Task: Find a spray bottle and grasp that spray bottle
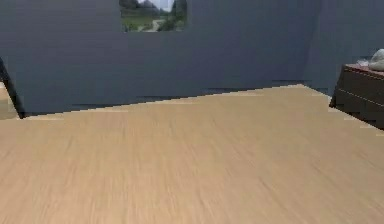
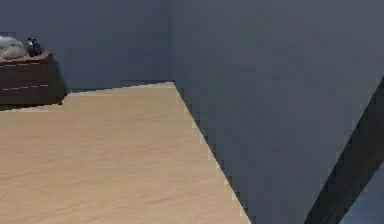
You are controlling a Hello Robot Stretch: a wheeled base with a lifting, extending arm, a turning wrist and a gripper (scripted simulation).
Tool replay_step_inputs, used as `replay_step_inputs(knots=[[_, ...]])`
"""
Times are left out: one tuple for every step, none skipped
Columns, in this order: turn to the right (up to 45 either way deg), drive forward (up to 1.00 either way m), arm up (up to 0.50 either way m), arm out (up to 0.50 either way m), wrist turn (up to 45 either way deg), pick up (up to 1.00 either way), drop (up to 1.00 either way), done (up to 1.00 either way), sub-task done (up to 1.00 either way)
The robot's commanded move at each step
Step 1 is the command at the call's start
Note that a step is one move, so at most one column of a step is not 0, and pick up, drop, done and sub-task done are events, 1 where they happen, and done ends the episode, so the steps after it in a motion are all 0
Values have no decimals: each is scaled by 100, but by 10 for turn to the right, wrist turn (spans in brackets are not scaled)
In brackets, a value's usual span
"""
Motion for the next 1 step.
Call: replay_step_inputs(knots=[[-330, 0, 0, 0, 0, 0, 0, 0, 0]])
